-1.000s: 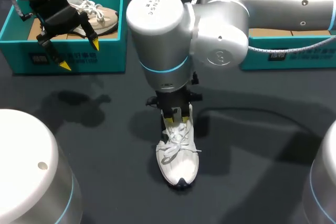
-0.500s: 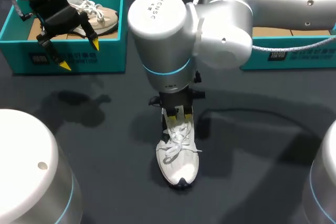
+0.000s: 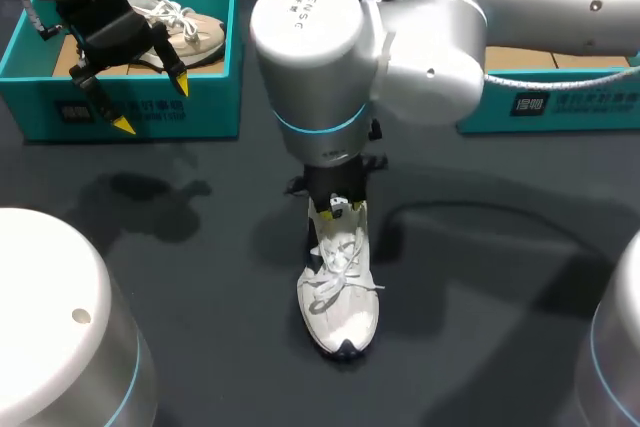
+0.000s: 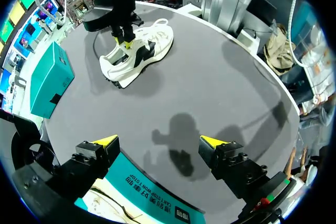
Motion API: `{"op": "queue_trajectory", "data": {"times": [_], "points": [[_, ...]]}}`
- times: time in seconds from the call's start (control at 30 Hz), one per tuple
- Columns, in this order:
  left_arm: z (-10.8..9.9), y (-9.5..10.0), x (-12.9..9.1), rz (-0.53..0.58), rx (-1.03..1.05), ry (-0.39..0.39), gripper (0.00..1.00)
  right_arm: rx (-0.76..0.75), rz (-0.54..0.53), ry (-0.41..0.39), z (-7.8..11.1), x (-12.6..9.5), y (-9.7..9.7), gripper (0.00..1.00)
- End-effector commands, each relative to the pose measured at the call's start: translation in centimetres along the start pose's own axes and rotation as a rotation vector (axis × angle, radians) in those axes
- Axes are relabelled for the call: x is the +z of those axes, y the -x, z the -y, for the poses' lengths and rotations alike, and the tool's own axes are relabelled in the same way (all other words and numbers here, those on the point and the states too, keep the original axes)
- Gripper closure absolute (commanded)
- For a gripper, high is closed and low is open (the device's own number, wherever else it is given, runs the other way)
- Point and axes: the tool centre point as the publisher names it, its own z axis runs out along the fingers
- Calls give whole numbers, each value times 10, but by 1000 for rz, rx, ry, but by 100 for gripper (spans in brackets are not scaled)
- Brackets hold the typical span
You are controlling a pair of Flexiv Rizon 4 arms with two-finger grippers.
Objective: Take the shoe out of the shoebox, open the shoe tongue, remove and reinsert the insole, then place the shoe into the shoebox
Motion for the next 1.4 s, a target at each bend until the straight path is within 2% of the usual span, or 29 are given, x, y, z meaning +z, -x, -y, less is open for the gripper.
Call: {"op": "queue_trajectory", "data": {"times": [0.03,0.07,0.17,0.2,0.23,0.63,0.7,0.73,0.8,0.87,0.93,1.0,1.03,1.33,1.4], "points": [[0,-1,0,0,1,2,0,-301,1,52,-8,-33,1,47],[0,-1,0,0,1,2,0,-382,3,53,-12,-35,1,45],[0,-1,0,0,1,2,0,-621,-63,166,-21,-45,6,49],[0,-1,0,0,1,2,0,-775,-112,197,-23,-47,7,3],[0,-1,0,0,1,2,0,-881,-143,205,-23,-48,8,0],[0,-1,0,0,1,2,0,-881,-143,205,-23,-48,8,0],[0,-1,0,0,1,2,0,-970,-136,174,-31,-44,6,0],[0,-1,0,0,1,2,0,-1009,-127,202,-32,-46,5,0],[0,-1,0,0,1,2,0,-1080,-92,146,-39,-50,4,0],[0,-1,0,0,1,2,0,-1153,-77,166,-44,-54,3,0],[0,-1,0,0,1,2,0,-1195,-39,150,-53,-56,4,0],[0,-1,0,0,1,2,0,-1245,13,114,-62,-53,5,0],[0,-1,0,0,1,2,0,-1275,4,93,-66,-49,8,0],[0,-1,0,0,1,2,0,-1275,4,93,-66,-49,8,0],[0,-1,0,0,1,2,0,-1305,7,61,-72,-41,6,0]]}}
